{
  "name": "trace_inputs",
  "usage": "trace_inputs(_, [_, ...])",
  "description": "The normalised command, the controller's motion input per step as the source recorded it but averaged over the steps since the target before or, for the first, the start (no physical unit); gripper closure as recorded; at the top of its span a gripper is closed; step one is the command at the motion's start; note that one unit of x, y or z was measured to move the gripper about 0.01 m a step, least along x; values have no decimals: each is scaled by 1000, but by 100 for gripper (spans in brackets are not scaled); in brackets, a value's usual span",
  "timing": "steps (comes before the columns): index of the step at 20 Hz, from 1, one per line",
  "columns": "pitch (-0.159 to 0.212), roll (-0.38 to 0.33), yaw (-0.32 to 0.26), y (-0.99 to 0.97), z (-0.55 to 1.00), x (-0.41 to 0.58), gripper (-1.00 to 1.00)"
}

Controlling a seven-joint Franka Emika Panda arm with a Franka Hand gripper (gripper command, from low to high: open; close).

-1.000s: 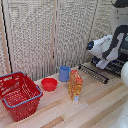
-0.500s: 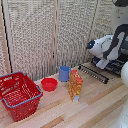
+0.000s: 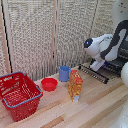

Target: Extend the gripper towards the oven tray handle. Grasp the handle and carefully pull the tray out of the oven. Move the gripper above the red bowl. Grab the red bowl gently. Lift the bowl and place it onto the oven tray.

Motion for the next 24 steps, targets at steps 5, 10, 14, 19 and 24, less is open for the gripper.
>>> trace_inputs(5, [-5, 10, 51, 115, -51, 53, -100])
trace_inputs(10, [-1, 0, 50, 42, -16, 55, -100])
trace_inputs(14, [0, 55, 174, 38, 141, 66, -100])
trace_inputs(19, [-42, 92, 201, 17, 293, 10, -100])
trace_inputs(24, [-87, 115, -11, 113, 586, 164, -100])
